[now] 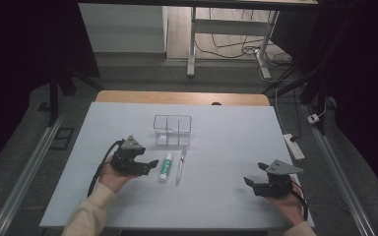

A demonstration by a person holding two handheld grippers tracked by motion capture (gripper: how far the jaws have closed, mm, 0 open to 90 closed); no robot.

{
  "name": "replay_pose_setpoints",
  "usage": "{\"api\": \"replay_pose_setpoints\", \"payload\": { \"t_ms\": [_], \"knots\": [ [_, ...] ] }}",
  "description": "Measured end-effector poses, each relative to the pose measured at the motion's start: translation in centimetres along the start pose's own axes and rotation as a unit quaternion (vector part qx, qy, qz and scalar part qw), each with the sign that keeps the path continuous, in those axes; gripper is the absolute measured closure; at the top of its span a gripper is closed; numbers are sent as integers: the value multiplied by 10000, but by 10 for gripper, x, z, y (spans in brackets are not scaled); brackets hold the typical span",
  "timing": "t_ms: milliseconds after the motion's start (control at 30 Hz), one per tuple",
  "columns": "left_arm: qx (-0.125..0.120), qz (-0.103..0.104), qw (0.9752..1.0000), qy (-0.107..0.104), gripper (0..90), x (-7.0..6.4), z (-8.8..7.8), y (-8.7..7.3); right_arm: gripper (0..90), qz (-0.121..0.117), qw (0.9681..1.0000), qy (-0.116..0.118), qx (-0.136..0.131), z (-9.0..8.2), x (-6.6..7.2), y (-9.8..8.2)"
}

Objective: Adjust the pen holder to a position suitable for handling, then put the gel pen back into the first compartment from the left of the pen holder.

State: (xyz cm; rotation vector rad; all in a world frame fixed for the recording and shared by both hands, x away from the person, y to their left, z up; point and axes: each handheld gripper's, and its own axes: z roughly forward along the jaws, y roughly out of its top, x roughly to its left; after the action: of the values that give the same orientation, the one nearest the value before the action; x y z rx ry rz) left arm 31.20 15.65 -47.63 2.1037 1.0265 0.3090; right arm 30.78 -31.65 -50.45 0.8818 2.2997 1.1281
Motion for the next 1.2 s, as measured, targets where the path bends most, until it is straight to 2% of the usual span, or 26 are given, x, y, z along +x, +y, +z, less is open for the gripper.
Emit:
{"api": "replay_pose_setpoints", "payload": {
  "t_ms": [533, 767, 1200],
  "knots": [
    [126, 103, 9997, -163, 286, -16, 15, 14, 210, -30, 10000, -6, 25, -1, 1, 0],
    [242, 231, 9991, -250, 286, -25, 26, 23, 210, -46, 10000, -13, 37, 0, 1, 0],
    [401, 352, 9981, -302, 286, -36, 39, 29, 210, -101, 9999, -35, 61, 0, 2, 0]
  ]
}}
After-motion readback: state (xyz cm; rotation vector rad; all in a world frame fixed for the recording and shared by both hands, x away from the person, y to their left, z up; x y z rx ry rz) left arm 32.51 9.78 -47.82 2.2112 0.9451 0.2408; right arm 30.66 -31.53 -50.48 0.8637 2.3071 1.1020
